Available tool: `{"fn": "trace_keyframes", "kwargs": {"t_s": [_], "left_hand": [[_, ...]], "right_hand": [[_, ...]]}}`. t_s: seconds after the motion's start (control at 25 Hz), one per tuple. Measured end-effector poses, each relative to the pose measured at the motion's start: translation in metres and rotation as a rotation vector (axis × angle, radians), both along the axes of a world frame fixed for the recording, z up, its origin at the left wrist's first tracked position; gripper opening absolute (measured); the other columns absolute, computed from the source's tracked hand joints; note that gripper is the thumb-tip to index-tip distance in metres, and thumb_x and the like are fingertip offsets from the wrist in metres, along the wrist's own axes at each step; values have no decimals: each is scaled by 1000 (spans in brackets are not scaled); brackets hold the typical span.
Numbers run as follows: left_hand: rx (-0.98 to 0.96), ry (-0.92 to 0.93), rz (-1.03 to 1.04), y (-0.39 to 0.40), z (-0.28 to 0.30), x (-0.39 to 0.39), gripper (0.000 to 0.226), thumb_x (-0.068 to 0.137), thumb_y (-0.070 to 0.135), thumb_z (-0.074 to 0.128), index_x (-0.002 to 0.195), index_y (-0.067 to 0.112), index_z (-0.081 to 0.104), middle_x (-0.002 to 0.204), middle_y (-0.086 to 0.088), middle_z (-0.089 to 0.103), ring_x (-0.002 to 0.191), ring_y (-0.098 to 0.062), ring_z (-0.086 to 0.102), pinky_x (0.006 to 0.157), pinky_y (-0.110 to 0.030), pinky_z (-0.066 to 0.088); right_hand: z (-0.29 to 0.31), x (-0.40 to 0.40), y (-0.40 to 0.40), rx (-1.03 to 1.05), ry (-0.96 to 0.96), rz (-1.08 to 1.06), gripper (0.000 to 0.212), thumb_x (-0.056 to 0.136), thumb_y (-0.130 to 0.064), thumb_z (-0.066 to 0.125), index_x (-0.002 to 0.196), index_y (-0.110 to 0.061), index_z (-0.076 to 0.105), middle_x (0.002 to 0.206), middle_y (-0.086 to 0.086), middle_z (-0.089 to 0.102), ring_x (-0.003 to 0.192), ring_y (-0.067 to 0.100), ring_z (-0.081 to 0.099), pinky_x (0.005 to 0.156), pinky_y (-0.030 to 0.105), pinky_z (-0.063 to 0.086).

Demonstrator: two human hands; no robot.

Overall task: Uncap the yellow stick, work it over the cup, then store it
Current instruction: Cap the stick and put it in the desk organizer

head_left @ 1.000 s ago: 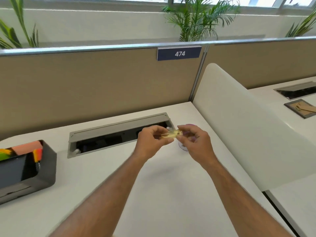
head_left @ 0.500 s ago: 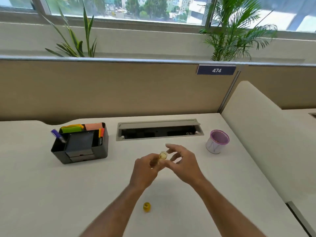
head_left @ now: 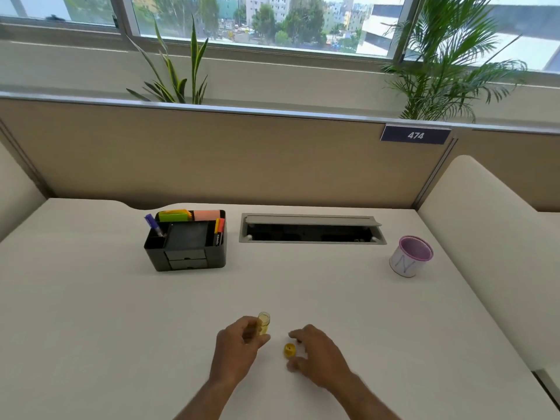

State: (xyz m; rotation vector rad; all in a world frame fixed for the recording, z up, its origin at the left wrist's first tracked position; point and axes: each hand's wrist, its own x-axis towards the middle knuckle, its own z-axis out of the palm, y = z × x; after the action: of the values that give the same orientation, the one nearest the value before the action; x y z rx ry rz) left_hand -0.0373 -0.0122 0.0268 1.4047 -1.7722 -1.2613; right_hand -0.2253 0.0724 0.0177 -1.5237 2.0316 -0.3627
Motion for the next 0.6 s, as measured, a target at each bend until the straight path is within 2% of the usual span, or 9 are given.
{"fn": "trace_keyframes", "kwargs": {"t_s": [0.24, 0.4, 0.48, 0.6], "left_hand": [[13, 2, 5, 10, -8, 17, 29, 69, 14, 89, 83, 33, 71, 78, 15, 76, 76, 2, 71, 68, -9, 53], [-2, 16, 6, 14, -10, 20, 28, 69, 15, 89, 88, 30, 74, 80, 15, 77, 76, 0, 71, 74, -18, 57], [-31, 22, -4, 16, -8, 20, 28, 70, 17, 88, 90, 31, 75, 82, 17, 77, 78, -2, 71, 75, -20, 57], [-91, 23, -24, 19, -5, 17, 28, 71, 20, 88, 93, 33, 76, 84, 22, 76, 81, -4, 69, 75, -20, 55]], "right_hand": [[0, 12, 0, -81, 32, -53, 29, 80, -39, 71, 106, -26, 64, 106, -9, 60, 99, 12, 56, 83, 28, 48], [16, 14, 5, -211, -30, -100, 19, 76, -33, 73, 92, -23, 66, 88, -9, 72, 73, 4, 65, 71, 30, 56], [33, 16, 3, -314, -45, -99, 16, 71, -27, 71, 83, -23, 62, 76, -8, 72, 58, 9, 64, 59, 31, 57], [60, 19, -4, -473, -30, -60, 15, 67, -19, 67, 76, -21, 55, 65, -5, 66, 55, 17, 59, 51, 29, 52]]}}
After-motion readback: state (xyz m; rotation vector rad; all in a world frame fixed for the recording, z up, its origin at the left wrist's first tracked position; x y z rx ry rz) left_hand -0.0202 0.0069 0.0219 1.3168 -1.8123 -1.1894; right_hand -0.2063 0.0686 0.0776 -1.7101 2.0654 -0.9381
